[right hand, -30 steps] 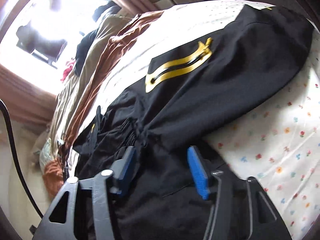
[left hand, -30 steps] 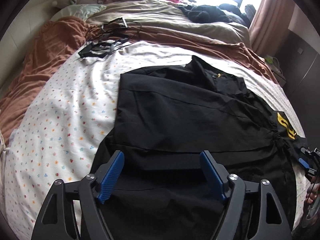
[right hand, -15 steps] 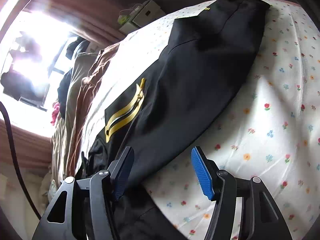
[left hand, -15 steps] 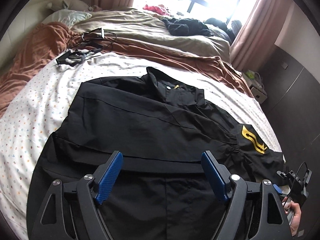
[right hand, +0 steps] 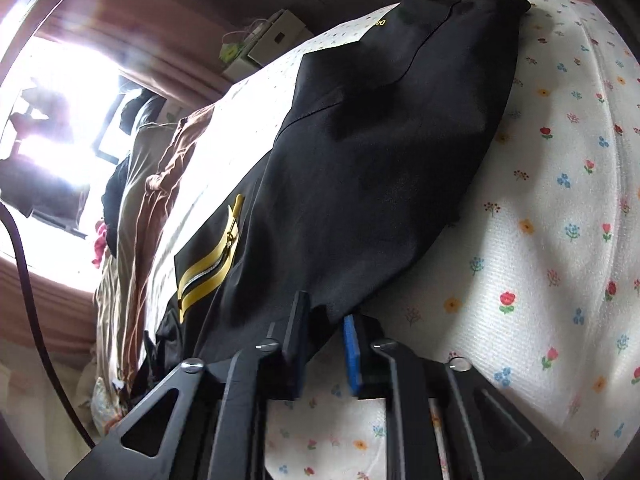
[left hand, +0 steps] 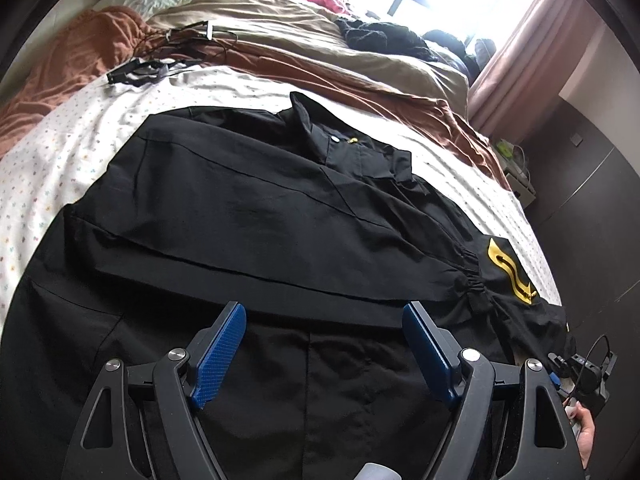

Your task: Fold large clothes

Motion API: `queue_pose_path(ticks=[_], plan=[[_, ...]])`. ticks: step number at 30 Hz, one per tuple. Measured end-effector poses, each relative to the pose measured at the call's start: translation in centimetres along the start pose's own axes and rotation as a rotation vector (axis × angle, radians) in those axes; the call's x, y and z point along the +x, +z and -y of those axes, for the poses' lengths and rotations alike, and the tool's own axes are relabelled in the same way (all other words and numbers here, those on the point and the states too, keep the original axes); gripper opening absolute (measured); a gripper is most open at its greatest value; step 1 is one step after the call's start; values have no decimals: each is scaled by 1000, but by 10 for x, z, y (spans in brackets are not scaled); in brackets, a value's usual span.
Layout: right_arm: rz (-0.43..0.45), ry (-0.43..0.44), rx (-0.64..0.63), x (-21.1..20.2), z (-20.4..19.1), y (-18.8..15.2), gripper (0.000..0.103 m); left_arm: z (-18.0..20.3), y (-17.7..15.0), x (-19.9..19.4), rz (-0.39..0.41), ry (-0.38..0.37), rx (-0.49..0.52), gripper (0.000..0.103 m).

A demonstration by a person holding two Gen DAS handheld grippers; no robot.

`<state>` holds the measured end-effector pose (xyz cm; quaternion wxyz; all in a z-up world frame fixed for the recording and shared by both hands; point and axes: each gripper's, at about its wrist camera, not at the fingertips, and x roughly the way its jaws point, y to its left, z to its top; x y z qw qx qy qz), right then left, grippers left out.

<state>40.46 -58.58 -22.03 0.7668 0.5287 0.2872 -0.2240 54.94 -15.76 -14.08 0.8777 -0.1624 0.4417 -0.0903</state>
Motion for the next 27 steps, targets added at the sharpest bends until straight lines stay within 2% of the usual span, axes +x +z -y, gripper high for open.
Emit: queue_pose_path(ticks=[3,11,20,27], plan=[[37,95,2,-9,-11,-3,4,-9,-4,5,-7,0,-40,81],[105,322,-163,-55,-94,-33,4,-25,0,-1,3,-23,-88,81],[40,581,-215,-71,-150,-79,4,-44,5,-14,24,-58,-161,81],[-27,651,-285,-60,-188,-120,4,-58,7,-21,20,-86,-201,81]])
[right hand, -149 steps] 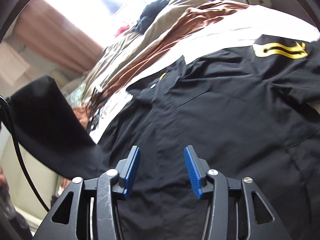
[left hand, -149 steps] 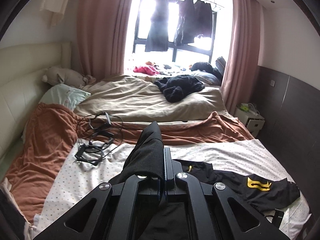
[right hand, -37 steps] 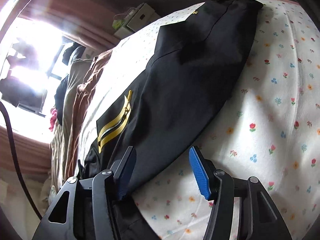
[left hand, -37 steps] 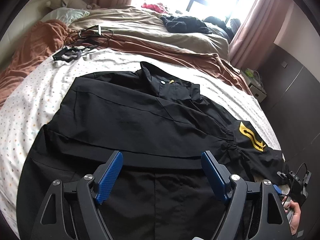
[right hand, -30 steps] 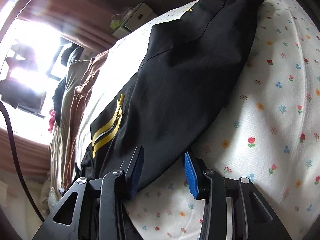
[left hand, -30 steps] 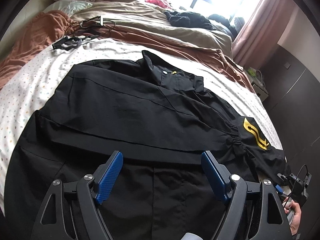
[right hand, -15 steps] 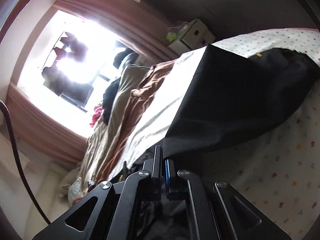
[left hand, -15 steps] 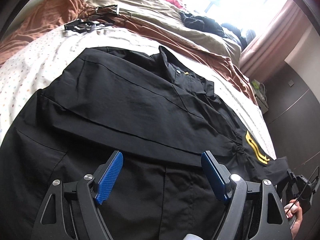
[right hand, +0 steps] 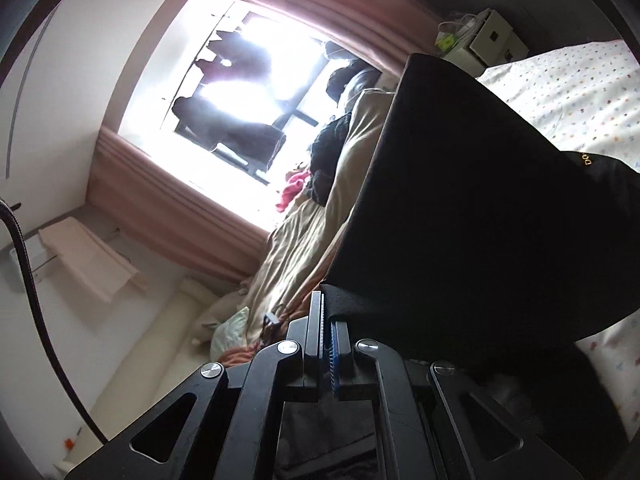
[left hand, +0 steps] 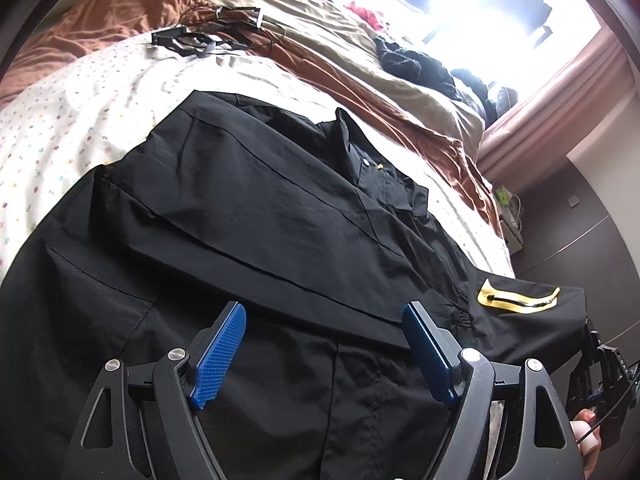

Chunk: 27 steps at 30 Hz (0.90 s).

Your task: Fold large clothes

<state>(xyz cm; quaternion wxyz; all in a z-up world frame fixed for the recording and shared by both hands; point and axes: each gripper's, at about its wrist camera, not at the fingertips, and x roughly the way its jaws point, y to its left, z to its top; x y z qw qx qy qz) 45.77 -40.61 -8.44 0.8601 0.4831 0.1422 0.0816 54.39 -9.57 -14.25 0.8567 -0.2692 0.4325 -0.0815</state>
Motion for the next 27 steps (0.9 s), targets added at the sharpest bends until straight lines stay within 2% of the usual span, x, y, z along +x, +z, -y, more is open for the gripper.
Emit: queue_pose_path(ticks=[6,12,14,18,19,20,23,25,27], plan=[[-104,-5,-22,50,-5,-30,4,-16,6,-8,5,-16,-42,81],[-287,-77,-118,117,-18,-75,4,-36,15,-14,15,-21,-110,81],[-377,-132,-168,143,-18,-93,4,-43,17,-17,20,-23,-134,81],[-543,-313,-241,176,-7,-131,8,-49,19,-19,19,-18,-152,81],[-573,-352,-249,183,-4,-136,12,-50,19,-19,18,-18,-155,81],[-599,-366,-241,188,1,-139,25,-51,19,-19,17,-18,-156,81],[-601,-333,-188,179,5,-141,53,-52,20,-20,18,-20,-159,81],[-576,-322,-173,165,5,-136,68,-51,20,-20,17,-21,-157,81],[-537,-307,-135,149,5,-126,72,-50,19,-20,14,-20,-149,81]])
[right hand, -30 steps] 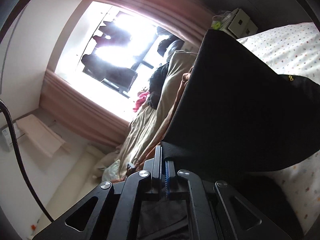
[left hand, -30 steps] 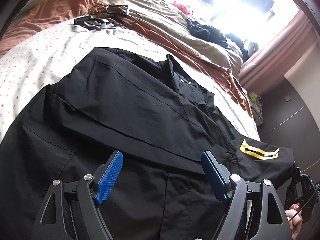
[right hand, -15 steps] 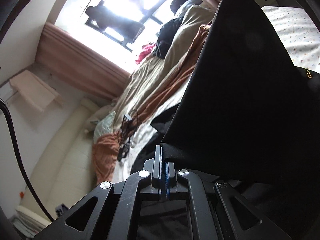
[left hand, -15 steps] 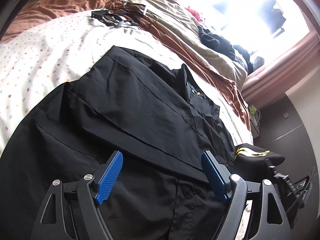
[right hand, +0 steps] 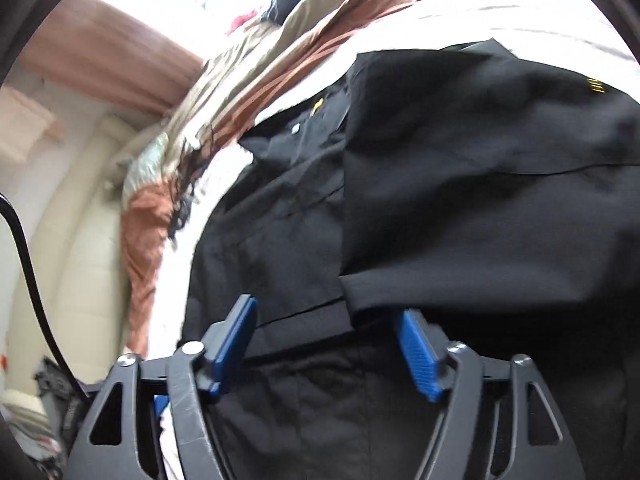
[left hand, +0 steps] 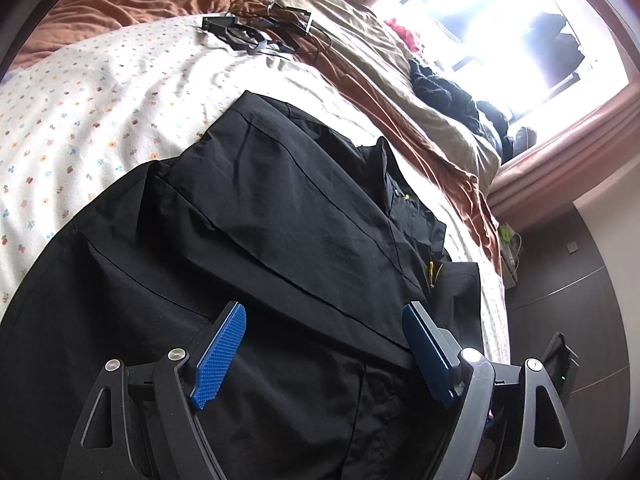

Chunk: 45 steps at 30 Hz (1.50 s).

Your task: Fold large clothes

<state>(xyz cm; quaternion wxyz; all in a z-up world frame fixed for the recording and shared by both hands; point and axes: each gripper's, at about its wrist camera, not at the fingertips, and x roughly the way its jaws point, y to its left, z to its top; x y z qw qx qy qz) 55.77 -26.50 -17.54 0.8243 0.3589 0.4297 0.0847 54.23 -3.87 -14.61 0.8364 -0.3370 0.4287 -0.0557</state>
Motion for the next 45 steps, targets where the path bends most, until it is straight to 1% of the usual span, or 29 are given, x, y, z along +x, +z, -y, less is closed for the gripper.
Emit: queue_pose_path(ticks=[3,5,8,11,13,14,15,17,21,22,23,24,25,26,27,29,30,32,33,35,37,41,43,45], plan=[[44,1,89,-17,18,-1,72,1,0,0,0,3,9,81],[72,-36,169,-30,42,1,72,2,0,0,4,8,13,81],[97,-96,233,-43,71,3,72,3,0,0,5,11,17,81],[111,-154,281,-51,91,11,72,5,-1,0,9,19,22,81],[114,-173,348,-55,104,11,72,5,-1,-1,12,24,21,81],[111,-171,386,-56,111,9,72,5,-1,-1,14,24,19,81],[112,-151,420,-56,117,7,72,4,0,-2,15,23,17,81],[123,-137,457,-66,128,6,72,3,0,-2,17,25,14,81],[203,-162,477,-73,141,8,72,2,1,-3,24,29,11,81],[234,-166,484,-74,145,10,66,2,1,-3,24,29,10,81],[278,-171,484,-74,150,12,44,2,1,-4,24,29,10,81],[294,-183,481,-83,155,11,31,2,1,-5,26,32,10,81],[298,-192,481,-84,157,12,17,2,2,-7,32,35,13,81],[314,-167,486,-88,157,11,13,1,2,-9,37,35,14,81],[351,-123,476,-93,152,11,11,1,3,-12,43,34,15,81],[408,-90,389,-102,129,16,8,0,4,-18,60,38,17,81],[425,-81,351,-105,118,18,8,-1,5,-21,68,45,15,81],[458,-21,251,-107,86,23,7,-6,7,-27,77,52,-3,81],[465,4,220,-107,76,24,7,-7,9,-29,80,48,-14,81],[470,60,135,-104,45,21,6,-11,12,-36,87,44,-22,81],[466,102,62,-96,16,20,6,-15,14,-43,98,56,-18,81],[454,129,-64,-86,-28,9,6,-28,20,-59,117,78,-1,81],[432,156,-97,-77,-45,4,6,-38,24,-66,126,103,6,81],[414,168,-121,-63,-59,0,6,-48,29,-72,131,113,0,81]])
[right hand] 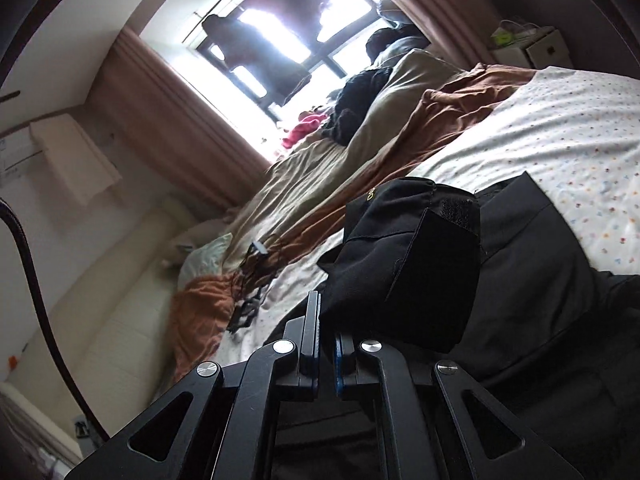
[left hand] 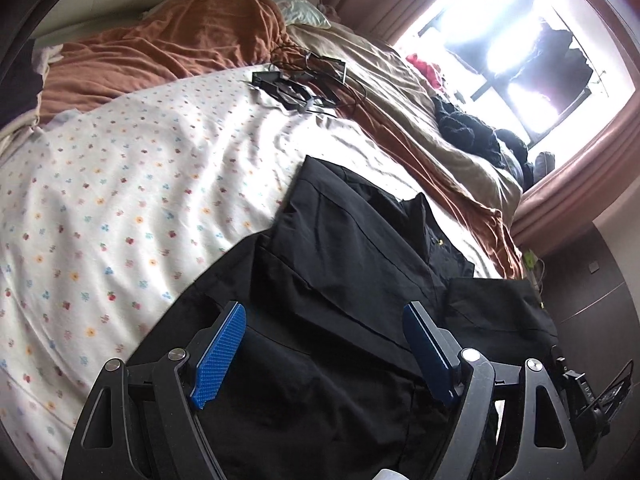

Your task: Fold large clothes

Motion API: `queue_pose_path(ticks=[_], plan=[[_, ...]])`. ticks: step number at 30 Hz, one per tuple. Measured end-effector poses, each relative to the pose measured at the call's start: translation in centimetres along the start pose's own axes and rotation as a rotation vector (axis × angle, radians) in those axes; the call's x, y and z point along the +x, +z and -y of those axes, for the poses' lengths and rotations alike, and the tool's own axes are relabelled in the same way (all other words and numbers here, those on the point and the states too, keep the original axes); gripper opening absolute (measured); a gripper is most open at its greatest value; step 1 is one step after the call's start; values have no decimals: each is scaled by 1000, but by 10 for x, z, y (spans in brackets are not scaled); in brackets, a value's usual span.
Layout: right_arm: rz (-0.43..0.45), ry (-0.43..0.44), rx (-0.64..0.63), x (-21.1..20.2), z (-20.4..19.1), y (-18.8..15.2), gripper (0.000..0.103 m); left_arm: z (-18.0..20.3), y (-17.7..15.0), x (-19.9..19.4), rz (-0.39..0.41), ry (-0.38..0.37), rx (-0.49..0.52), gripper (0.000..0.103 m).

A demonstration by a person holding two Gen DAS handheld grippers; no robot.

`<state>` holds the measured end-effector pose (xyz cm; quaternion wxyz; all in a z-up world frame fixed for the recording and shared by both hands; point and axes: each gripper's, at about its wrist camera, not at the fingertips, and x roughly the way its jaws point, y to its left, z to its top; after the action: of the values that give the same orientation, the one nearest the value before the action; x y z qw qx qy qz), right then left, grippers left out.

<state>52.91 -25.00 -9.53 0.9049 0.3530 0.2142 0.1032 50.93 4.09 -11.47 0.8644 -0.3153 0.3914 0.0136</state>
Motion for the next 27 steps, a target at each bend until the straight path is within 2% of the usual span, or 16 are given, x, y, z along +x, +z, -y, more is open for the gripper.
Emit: queue_pose_path(ticks=[6,12,13,14,15,16,17,20,24,27], plan=[[-63,32,-39,41,-34,-24,6,-37,16,-10,8,16,-44,81],[-204,-23,-203,104,-81,-55,7,-70,29,-18,22,23,-108,81],[-250,-41,-234,115,-89,-65,11,-74,31,-19,23,26,-119,81],[-308,-53,-248,127,-94,-75,23,-78,33,-20,26,28,-131,81],[-370,-28,-242,138,-95,-85,35,-83,34,-21,30,31,-144,81],[-418,13,-223,144,-95,-93,58,-85,35,-21,33,32,-151,81],[-447,48,-200,149,-92,-102,66,-88,37,-21,36,32,-157,81],[-467,19,-194,153,-86,-109,66,-90,39,-21,38,43,-156,81],[-455,29,-139,144,-75,-96,66,-90,39,-17,31,44,-163,81],[-436,-11,-134,131,-68,-85,66,-87,37,-16,22,44,-154,81]])
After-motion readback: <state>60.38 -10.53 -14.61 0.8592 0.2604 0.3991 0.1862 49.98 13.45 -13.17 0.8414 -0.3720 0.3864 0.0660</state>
